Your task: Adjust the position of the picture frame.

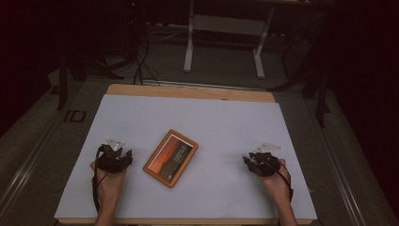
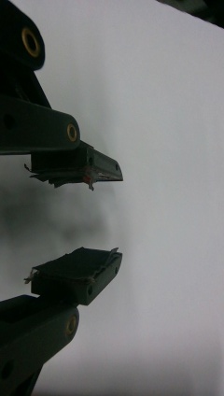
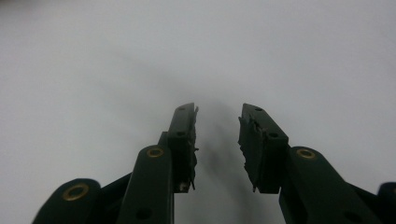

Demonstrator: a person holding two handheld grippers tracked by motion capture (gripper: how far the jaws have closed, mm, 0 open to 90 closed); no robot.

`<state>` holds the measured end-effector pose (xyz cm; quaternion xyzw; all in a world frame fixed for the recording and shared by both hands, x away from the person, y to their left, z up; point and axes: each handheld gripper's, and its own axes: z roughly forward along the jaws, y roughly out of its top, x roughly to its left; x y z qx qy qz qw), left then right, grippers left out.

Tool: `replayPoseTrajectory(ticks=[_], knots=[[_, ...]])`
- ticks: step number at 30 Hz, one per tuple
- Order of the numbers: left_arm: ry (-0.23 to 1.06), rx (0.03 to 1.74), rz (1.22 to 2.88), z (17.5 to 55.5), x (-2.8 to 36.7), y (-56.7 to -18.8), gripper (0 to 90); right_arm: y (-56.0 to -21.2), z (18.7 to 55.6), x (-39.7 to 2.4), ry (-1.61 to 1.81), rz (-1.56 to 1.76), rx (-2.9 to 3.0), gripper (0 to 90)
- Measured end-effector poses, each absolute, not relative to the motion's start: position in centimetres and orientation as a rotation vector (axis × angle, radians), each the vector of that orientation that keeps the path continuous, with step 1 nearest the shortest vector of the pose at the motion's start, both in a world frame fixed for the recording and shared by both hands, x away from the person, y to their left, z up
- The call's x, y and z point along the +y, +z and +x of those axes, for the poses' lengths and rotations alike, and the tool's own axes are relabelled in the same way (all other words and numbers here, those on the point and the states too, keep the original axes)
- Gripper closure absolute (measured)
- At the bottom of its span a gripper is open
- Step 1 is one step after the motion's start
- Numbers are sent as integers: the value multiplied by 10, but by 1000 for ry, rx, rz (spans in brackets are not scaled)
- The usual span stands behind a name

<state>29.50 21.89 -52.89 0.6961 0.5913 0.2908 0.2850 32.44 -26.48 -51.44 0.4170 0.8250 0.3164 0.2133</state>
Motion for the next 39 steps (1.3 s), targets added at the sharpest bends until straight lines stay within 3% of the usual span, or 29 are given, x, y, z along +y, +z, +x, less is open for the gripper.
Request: replayPoseTrajectory(ticks=[10, 16, 17, 19, 29, 39], knots=[[686, 1415, 1866, 294, 222, -525, 548, -514, 320, -245, 970, 1091, 2329, 667], [650, 1376, 1868, 294, 224, -524, 523, -512, 318, -236, 995, 1061, 2330, 765], [648, 1354, 1877, 293, 222, -523, 523, -510, 317, -234, 1012, 1071, 2322, 847], [649, 1343, 1879, 293, 222, -523, 523, -508, 317, -232, 1035, 1074, 2327, 892], [615, 1279, 1880, 290, 221, -520, 522, -495, 322, -213, 1070, 992, 2373, 899], [549, 1247, 1881, 291, 223, -519, 522, -493, 327, -165, 1143, 893, 2438, 900]])
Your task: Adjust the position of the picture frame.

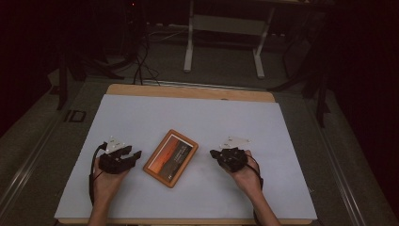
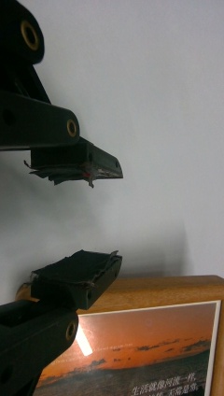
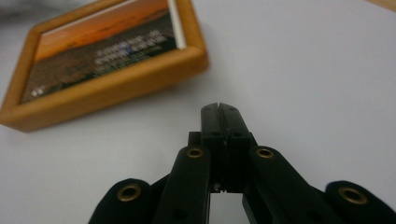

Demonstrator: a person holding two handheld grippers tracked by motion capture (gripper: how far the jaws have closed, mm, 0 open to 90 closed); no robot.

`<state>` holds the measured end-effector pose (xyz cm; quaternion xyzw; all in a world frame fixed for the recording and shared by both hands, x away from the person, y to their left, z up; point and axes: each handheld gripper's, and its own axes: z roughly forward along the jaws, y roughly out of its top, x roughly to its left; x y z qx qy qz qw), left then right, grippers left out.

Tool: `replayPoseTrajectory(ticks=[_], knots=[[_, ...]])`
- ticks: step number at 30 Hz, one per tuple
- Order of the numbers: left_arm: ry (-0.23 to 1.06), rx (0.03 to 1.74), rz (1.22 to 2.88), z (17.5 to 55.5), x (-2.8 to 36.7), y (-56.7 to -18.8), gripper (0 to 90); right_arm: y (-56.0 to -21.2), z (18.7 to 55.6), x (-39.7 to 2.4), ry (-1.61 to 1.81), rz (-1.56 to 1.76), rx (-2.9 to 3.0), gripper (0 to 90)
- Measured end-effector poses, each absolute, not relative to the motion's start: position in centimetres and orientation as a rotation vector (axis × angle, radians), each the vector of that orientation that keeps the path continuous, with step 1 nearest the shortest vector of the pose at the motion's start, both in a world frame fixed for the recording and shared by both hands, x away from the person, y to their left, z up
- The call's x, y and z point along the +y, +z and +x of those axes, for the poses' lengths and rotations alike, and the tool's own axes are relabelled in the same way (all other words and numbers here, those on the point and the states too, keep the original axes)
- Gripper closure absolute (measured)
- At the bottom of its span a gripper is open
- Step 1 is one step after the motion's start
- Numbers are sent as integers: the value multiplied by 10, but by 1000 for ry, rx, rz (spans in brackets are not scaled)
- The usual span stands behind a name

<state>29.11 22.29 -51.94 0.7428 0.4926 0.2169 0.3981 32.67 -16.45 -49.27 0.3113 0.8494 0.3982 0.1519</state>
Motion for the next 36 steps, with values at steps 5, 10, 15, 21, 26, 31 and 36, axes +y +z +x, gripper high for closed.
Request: replayPoseTrajectory(ticks=[5, 10, 15, 21, 26, 31, 36], knots=[[508, 1228, 1882, 292, 223, -519, 522, -496, 326, -143, 1165, 864, 2475, 900], [513, 1221, 1877, 291, 223, -518, 522, -497, 324, -132, 1173, 850, 2499, 897], [472, 1198, 1874, 292, 221, -518, 510, -502, 324, -126, 1169, 867, 2523, 780], [430, 1140, 1896, 290, 213, -512, 488, -504, 325, -124, 1204, 930, 2536, 553], [367, 1110, 1935, 294, 205, -511, 404, -504, 326, -119, 1212, 985, 2566, 395], [320, 1093, 1980, 299, 196, -513, 314, -505, 330, -111, 1205, 1059, 2590, 296], [269, 1080, 1985, 303, 194, -515, 268, -509, 332, -104, 1225, 1111, 2602, 258]])
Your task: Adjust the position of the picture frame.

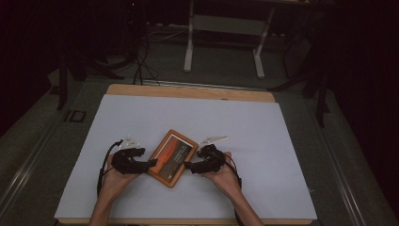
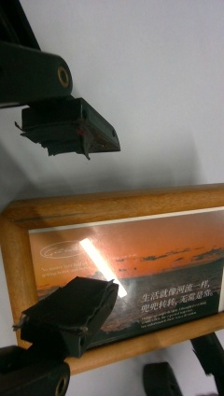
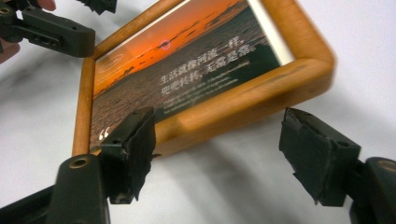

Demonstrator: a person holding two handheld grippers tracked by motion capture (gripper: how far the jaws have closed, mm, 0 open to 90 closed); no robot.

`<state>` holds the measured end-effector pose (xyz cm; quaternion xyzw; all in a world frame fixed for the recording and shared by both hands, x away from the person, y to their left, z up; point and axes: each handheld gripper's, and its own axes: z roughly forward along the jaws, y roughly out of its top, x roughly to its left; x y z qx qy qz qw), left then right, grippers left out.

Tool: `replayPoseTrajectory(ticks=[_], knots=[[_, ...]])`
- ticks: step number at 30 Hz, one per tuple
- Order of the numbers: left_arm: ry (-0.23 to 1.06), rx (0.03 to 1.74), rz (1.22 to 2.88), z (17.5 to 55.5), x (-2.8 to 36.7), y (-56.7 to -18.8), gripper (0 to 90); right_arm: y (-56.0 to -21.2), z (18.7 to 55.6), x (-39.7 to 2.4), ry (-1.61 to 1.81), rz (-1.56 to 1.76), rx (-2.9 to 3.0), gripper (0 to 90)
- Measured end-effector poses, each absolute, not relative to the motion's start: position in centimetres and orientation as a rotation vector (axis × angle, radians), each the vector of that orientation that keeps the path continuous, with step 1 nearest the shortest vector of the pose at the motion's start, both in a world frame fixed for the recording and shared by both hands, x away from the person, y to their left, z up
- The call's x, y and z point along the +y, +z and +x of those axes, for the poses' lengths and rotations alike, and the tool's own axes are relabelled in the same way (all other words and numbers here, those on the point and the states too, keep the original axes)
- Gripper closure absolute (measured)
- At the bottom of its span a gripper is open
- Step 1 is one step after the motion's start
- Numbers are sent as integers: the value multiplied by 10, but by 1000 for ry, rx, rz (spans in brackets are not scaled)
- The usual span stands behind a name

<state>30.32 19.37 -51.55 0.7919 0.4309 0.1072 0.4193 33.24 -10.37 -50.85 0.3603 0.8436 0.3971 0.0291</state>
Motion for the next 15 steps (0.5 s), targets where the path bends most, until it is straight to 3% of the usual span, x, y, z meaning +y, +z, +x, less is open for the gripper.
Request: replayPoseTrajectory(ticks=[15], knots=[[176, 1060, 2054, 338, 178, -518, 149, -517, 335, -95, 1244, 1202, 2631, 240]])
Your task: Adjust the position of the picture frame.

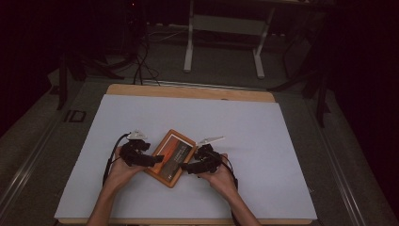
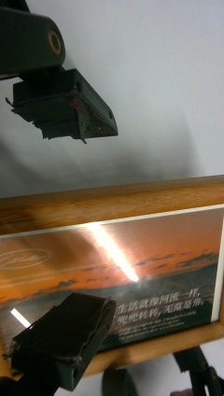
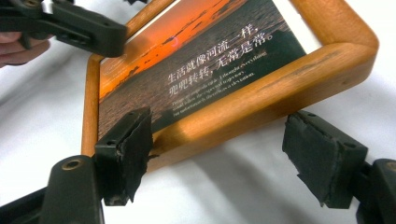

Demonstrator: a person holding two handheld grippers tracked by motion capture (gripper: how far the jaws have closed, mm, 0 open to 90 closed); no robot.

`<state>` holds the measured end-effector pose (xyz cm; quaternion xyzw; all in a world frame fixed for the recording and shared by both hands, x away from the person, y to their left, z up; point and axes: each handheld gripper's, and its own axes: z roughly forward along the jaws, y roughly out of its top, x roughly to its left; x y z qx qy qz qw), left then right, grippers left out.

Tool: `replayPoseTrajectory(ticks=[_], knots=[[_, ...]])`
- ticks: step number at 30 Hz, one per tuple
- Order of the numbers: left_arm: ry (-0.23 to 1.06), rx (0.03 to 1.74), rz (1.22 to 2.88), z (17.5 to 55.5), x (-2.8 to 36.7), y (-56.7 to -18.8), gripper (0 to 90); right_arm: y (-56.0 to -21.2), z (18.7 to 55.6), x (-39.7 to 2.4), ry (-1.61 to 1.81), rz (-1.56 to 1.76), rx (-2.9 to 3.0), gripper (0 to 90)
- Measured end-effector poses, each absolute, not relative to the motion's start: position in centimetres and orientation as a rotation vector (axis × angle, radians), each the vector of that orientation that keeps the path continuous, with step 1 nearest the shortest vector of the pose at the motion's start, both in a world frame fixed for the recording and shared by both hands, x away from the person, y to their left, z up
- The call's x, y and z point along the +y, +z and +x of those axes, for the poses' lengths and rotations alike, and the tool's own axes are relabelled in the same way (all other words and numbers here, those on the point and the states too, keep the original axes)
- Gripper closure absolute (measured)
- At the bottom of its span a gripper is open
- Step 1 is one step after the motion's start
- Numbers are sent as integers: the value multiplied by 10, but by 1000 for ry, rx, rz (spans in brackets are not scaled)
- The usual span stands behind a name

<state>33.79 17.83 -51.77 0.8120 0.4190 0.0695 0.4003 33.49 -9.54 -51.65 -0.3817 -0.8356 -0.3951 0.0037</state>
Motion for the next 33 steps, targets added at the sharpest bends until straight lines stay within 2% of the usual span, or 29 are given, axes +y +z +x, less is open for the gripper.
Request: replayPoseTrajectory(ticks=[6, 13, 18, 21, 31, 33], knots=[[129, 1045, 2094, 350, 170, -522, 146, -518, 335, -94, -1228, -1194, -2591, 246], [15, 1009, 2086, 358, 168, -527, 153, -521, 336, -93, -1210, -1181, -2542, 265], [-64, 957, 2110, 360, 162, -529, 178, -524, 338, -94, -1206, -1181, -2484, 302], [-85, 964, 2114, 362, 161, -529, 163, -525, 339, -95, -1206, -1185, -2458, 321], [-167, 981, 2082, 365, 169, -532, 231, -530, 341, -93, -1198, -1188, -2380, 351], [-176, 991, 2067, 364, 172, -529, 269, -532, 342, -95, -1234, -1224, -2333, 423]])
